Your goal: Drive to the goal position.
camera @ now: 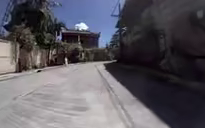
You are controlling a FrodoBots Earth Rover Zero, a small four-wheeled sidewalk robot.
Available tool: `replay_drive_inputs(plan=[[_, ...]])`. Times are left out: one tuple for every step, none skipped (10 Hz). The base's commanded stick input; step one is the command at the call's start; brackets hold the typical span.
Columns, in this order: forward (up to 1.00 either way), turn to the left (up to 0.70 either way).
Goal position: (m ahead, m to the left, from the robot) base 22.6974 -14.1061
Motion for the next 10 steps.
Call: replay_drive_inputs(plan=[[1.00,0.03],[1.00,0.00],[1.00,0.00],[1.00,0.01],[1.00,0.02],[1.00,0.03],[1.00,0.00],[1.00,0.00],[1.00,0.00],[1.00,0.00]])
